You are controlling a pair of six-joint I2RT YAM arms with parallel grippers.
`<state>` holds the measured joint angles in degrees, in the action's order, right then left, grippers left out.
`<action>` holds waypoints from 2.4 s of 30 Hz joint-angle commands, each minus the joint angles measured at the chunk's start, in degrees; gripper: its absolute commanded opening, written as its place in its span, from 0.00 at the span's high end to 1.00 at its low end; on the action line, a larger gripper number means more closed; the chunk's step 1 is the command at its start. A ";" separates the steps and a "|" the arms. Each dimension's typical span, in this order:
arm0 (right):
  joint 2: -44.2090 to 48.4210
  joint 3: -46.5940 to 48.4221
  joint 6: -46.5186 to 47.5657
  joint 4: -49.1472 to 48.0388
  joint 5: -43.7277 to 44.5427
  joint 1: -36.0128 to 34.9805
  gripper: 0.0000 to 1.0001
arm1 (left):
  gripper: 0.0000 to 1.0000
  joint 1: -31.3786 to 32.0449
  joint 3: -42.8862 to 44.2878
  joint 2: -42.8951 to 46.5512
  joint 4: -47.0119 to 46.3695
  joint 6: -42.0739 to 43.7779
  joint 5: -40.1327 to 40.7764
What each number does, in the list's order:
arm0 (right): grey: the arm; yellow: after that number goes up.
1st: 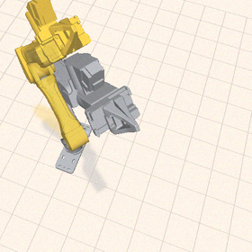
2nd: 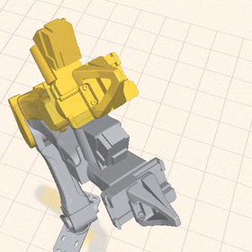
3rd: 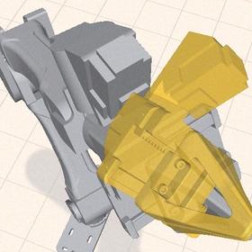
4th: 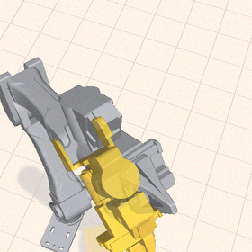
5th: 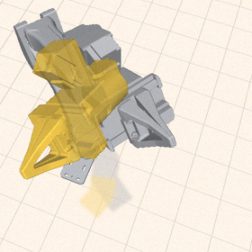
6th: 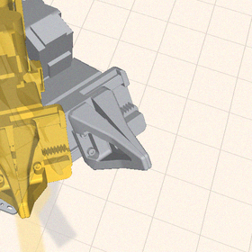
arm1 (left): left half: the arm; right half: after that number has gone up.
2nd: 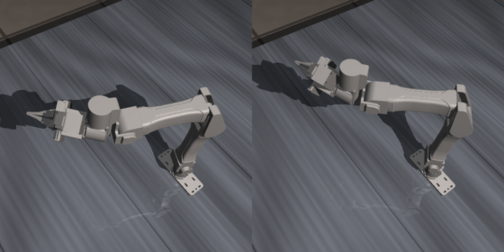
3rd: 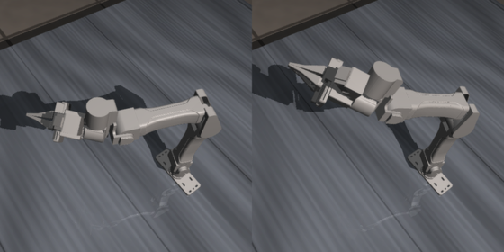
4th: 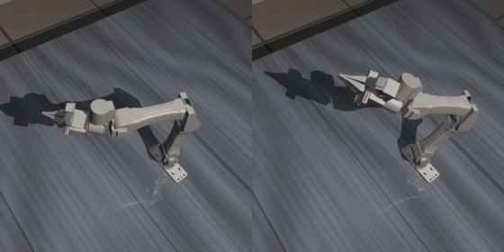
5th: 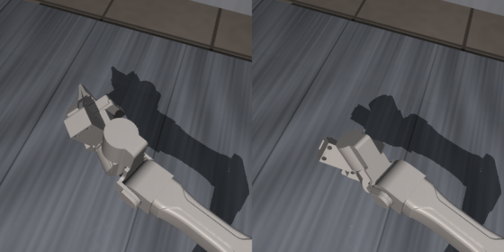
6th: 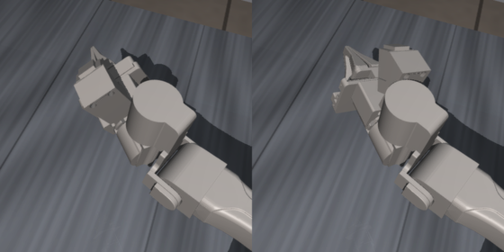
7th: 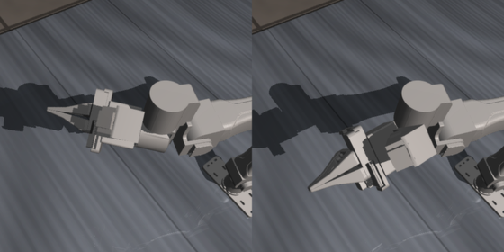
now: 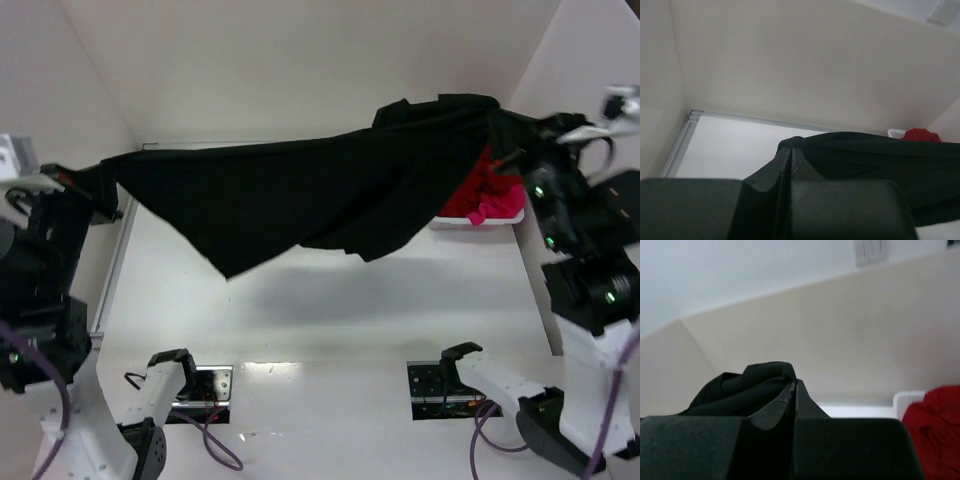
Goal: Fold and stack the t-shirts
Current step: Flatten out the tshirt
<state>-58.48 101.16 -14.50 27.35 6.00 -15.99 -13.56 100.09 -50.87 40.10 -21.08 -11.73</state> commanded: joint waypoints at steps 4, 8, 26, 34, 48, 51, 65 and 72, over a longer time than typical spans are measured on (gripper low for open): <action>2.76 3.43 -0.09 2.53 -2.31 -0.18 1.00 | 1.00 0.38 0.20 0.52 2.44 -0.97 3.12; -0.32 -2.27 -1.76 1.13 -1.52 -0.18 1.00 | 1.00 0.38 -4.54 -2.30 -0.97 -2.65 0.74; -33.61 9.72 0.70 -8.11 5.78 -0.18 1.00 | 1.00 0.38 9.74 -39.56 -11.46 -0.81 -1.02; -27.94 12.86 0.70 -9.15 4.73 -0.18 1.00 | 1.00 0.38 13.04 -35.71 -8.46 0.95 -1.02; 1.79 -46.21 -10.26 -10.67 -7.58 -0.71 1.00 | 1.00 0.91 -29.85 -15.94 -6.35 -1.77 -6.47; 3.10 -50.26 -12.56 -7.15 -8.98 -0.71 1.00 | 1.00 0.91 -33.82 -12.78 -3.72 -1.77 -5.59; 0.11 -52.12 -21.96 1.47 -16.11 -7.92 1.00 | 1.00 0.91 -39.10 -8.19 5.61 -1.77 -8.31; 2.67 -53.26 -22.59 5.86 -14.97 -8.53 0.94 | 1.00 0.91 -39.10 -9.33 6.22 -1.77 -8.84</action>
<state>-57.34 48.29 -35.75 30.46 -8.84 -24.05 -12.82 61.12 -59.70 45.52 -22.63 -18.96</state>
